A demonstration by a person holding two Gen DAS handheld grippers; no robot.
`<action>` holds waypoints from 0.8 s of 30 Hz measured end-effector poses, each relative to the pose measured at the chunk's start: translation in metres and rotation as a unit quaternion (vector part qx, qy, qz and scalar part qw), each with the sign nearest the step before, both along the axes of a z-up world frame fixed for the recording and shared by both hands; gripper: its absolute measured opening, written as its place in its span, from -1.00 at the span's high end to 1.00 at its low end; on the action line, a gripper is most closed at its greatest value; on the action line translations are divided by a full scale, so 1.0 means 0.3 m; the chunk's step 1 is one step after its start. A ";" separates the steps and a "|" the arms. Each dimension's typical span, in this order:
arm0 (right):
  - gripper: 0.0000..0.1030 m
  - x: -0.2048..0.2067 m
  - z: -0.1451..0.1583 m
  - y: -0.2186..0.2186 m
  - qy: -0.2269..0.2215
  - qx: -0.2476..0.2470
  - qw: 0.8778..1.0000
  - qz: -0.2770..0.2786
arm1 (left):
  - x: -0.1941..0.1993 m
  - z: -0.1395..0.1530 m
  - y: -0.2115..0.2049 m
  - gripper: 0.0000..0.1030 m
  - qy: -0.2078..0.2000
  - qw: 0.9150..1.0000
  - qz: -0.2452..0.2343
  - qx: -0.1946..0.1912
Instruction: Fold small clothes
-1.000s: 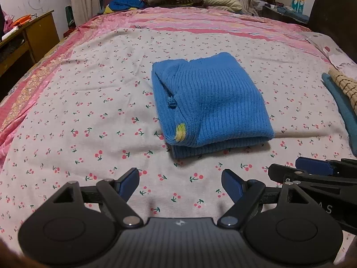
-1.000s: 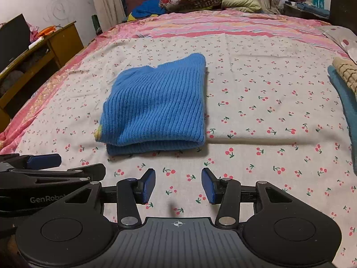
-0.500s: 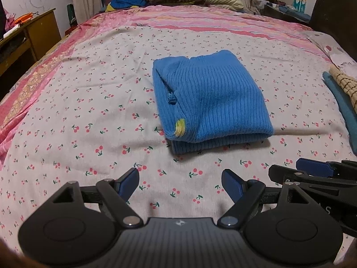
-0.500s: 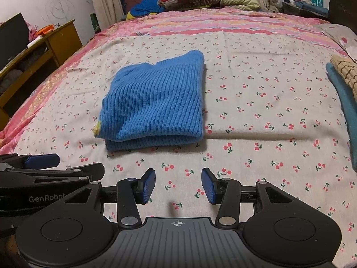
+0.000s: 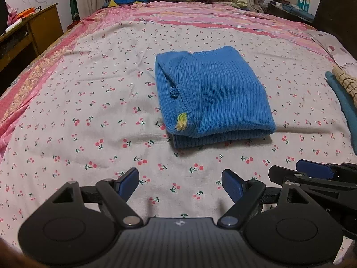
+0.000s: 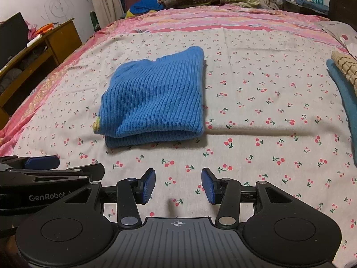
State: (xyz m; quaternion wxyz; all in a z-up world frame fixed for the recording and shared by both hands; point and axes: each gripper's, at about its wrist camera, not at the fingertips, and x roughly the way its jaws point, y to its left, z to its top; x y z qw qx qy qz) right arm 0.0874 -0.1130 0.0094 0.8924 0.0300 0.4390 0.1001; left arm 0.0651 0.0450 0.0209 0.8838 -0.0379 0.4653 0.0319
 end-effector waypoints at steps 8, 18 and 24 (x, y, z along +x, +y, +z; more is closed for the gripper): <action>0.12 -0.002 -0.007 0.001 0.003 0.000 1.000 -0.002 | -0.001 -0.006 -0.002 -0.68 0.002 1.000 0.000 0.000; 0.12 -0.003 -0.012 0.001 0.005 0.000 1.000 -0.002 | -0.002 -0.009 -0.003 -0.68 0.002 1.000 -0.002 0.006; 0.12 -0.004 -0.017 0.002 0.007 -0.001 1.000 -0.002 | -0.002 -0.013 -0.004 -0.68 0.005 1.000 -0.001 0.005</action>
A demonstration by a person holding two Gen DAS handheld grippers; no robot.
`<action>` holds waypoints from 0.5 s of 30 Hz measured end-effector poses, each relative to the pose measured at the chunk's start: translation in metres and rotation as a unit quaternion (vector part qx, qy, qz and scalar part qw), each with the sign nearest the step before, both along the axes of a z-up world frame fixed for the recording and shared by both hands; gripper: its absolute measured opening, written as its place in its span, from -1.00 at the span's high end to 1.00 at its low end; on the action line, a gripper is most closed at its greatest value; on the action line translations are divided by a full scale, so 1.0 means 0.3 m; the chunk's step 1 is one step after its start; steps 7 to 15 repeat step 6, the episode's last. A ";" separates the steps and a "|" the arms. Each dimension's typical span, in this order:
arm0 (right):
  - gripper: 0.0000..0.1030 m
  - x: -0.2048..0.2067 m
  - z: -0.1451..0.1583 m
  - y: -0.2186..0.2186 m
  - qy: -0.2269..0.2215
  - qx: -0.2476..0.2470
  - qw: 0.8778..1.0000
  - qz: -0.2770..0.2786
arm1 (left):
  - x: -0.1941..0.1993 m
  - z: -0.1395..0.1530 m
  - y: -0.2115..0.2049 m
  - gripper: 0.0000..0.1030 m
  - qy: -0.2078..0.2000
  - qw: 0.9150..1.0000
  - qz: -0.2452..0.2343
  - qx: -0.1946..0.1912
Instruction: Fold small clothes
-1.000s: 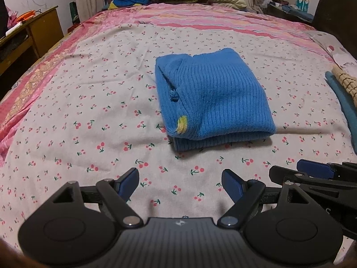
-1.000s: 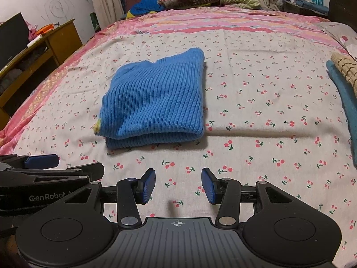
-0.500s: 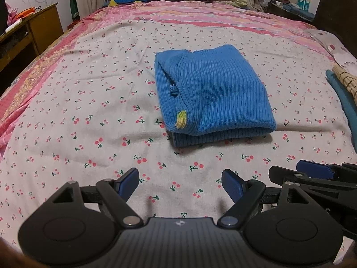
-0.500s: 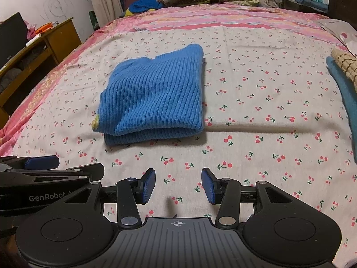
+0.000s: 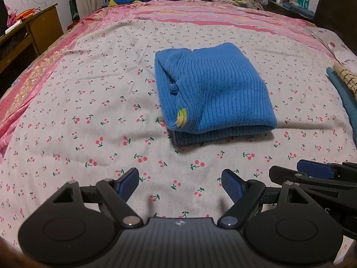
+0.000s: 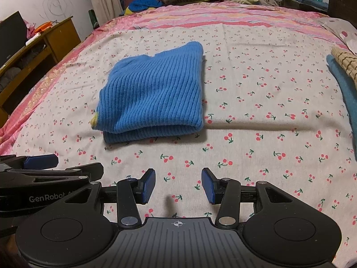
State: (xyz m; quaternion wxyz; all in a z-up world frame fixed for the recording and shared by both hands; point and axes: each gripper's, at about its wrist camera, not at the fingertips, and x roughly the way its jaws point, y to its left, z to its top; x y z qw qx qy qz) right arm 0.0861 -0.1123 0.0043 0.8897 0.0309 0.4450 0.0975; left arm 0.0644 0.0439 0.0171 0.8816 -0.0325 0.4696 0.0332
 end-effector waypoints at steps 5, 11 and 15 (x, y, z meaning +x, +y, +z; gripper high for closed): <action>0.12 0.001 -0.002 0.000 0.000 0.000 1.000 0.000 | 0.000 -0.002 0.001 -0.68 0.001 1.000 0.001 -0.001; 0.12 0.001 -0.001 0.000 0.000 0.000 1.000 0.000 | -0.001 -0.002 0.001 -0.68 0.001 1.000 0.001 -0.001; 0.12 0.001 -0.001 0.000 0.000 0.000 1.000 0.000 | -0.001 -0.002 0.001 -0.68 0.001 1.000 0.001 -0.001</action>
